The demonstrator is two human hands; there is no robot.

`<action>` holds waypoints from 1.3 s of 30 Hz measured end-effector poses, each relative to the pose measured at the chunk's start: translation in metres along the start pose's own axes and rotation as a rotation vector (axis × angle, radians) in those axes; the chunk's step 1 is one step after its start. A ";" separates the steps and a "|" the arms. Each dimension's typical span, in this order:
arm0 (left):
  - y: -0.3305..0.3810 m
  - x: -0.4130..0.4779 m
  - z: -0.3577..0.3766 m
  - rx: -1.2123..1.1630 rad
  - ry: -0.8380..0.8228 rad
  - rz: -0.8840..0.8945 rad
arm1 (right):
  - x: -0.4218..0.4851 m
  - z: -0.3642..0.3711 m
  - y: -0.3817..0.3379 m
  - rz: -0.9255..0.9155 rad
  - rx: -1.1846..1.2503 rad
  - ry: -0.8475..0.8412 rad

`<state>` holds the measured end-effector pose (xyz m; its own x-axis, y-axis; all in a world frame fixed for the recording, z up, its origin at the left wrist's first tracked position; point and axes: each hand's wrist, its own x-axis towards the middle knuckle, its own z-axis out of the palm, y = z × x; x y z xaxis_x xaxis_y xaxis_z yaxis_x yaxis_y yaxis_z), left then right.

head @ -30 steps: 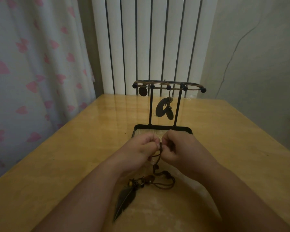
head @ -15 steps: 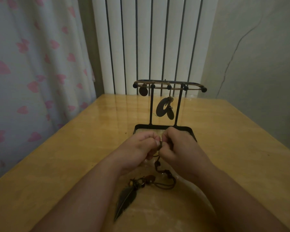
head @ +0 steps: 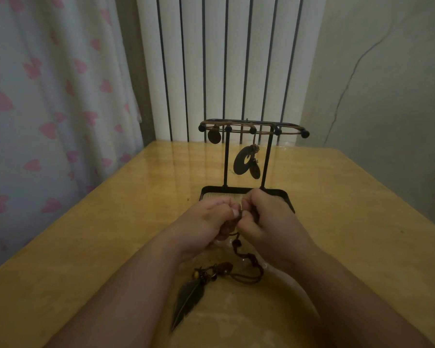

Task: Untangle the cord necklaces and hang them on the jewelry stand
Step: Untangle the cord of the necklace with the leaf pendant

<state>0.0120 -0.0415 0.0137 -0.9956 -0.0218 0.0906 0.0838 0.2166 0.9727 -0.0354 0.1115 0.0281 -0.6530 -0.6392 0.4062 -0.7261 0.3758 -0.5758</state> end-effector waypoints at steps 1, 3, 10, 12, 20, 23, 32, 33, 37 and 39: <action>0.000 0.001 0.000 -0.029 -0.012 -0.008 | 0.000 0.000 0.000 -0.003 0.003 0.004; -0.001 0.002 -0.001 -0.089 -0.035 -0.020 | 0.000 0.001 0.000 -0.009 0.007 0.011; 0.000 0.002 -0.001 -0.231 -0.098 -0.047 | -0.001 0.002 -0.003 -0.025 0.006 0.043; 0.000 0.001 0.000 -0.276 -0.112 -0.048 | -0.001 0.002 -0.005 -0.023 0.022 0.054; 0.003 0.002 0.002 -0.149 0.005 -0.009 | 0.000 -0.001 0.001 0.009 0.067 0.071; 0.004 0.000 0.003 -0.096 0.028 -0.004 | -0.001 -0.002 0.003 0.017 0.079 0.057; 0.006 -0.002 0.004 0.094 0.121 0.031 | -0.002 -0.003 0.008 -0.002 0.035 0.104; 0.007 -0.002 0.004 0.121 0.131 0.037 | -0.001 -0.003 0.009 0.005 0.010 0.093; 0.009 -0.003 0.005 0.185 0.134 0.066 | 0.000 -0.004 0.007 0.041 -0.071 0.044; 0.010 -0.003 0.006 0.182 0.141 0.065 | 0.000 -0.004 0.006 0.050 -0.073 0.032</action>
<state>0.0154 -0.0334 0.0216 -0.9719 -0.1351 0.1929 0.1259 0.3941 0.9104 -0.0408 0.1165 0.0277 -0.6944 -0.5972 0.4013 -0.7054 0.4551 -0.5434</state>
